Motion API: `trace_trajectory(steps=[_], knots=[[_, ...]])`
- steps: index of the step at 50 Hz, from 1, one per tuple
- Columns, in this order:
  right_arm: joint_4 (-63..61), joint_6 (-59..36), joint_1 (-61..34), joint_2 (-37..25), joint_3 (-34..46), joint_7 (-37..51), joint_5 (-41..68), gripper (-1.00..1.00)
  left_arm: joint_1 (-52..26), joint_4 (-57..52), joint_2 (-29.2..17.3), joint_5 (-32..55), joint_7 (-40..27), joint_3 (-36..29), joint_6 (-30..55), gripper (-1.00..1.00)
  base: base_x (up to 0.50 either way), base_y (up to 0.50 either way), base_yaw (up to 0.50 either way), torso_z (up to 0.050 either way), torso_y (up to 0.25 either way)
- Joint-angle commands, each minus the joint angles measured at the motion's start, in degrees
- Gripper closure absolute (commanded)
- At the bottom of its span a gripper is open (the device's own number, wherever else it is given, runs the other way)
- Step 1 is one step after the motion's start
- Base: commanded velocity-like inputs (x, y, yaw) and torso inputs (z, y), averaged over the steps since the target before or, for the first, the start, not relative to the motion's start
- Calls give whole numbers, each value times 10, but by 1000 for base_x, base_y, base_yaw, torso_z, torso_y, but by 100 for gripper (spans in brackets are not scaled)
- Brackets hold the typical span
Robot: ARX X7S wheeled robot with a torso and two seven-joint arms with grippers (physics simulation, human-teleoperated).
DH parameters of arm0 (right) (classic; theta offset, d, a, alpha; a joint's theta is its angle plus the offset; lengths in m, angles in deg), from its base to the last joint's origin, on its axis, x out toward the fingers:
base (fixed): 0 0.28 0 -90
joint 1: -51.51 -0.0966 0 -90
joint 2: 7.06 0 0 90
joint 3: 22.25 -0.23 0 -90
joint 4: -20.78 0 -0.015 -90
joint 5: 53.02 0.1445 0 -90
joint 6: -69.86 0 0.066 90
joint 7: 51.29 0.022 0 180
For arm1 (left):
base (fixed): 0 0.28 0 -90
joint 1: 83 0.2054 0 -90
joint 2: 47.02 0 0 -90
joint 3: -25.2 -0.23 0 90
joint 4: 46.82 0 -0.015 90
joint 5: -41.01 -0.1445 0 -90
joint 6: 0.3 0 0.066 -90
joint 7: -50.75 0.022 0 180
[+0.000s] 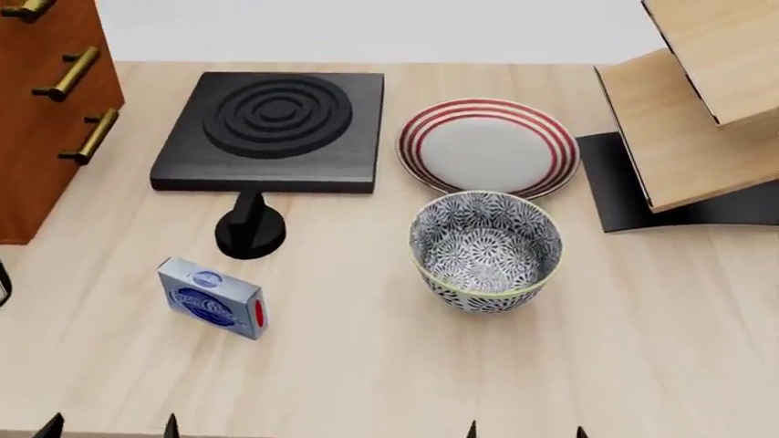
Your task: Pick up the cream cheese and put it in the bowl.
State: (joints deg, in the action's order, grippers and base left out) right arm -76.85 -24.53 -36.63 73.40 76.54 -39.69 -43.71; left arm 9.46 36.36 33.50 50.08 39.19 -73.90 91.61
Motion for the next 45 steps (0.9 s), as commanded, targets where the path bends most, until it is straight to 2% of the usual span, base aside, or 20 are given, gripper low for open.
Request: trace_trajectory(steps=[1, 27, 29, 31, 32, 33, 45], knots=[[-48, -30, 9, -10, 4, 20, -9, -100, 5, -38, -10, -2, -13, -3, 23, -100, 133, -78, 0, 0, 0], [-196, -98, 38, -42, 1, 55, 8, -100, 33, -212, -47, -4, -57, -4, 110, -100, 132, -81, 0, 0, 0], [-202, -103, 38, -43, 3, 59, 4, -100, 33, -217, -48, -5, -60, -5, 111, -100, 131, -82, 0, 0, 0], [-207, -105, 39, -45, 4, 61, 3, -100, 38, -178, -45, -11, -56, -8, 67, -100, 131, -82, 0, 0, 0], [-208, -105, 40, -46, 6, 61, 3, -100, 34, -207, -48, -7, -60, -6, 99, -100, 137, -86, 0, 0, 0], [-208, -105, 40, -46, 6, 61, 3, -100, 37, -182, -46, -10, -56, -8, 73, -100, 129, -82, 0, 0, 0], [-198, -109, 30, -48, 14, 64, 6, -100, 33, -187, -51, -5, -61, -12, 80, -100, 133, -74, 0, 0, 0]])
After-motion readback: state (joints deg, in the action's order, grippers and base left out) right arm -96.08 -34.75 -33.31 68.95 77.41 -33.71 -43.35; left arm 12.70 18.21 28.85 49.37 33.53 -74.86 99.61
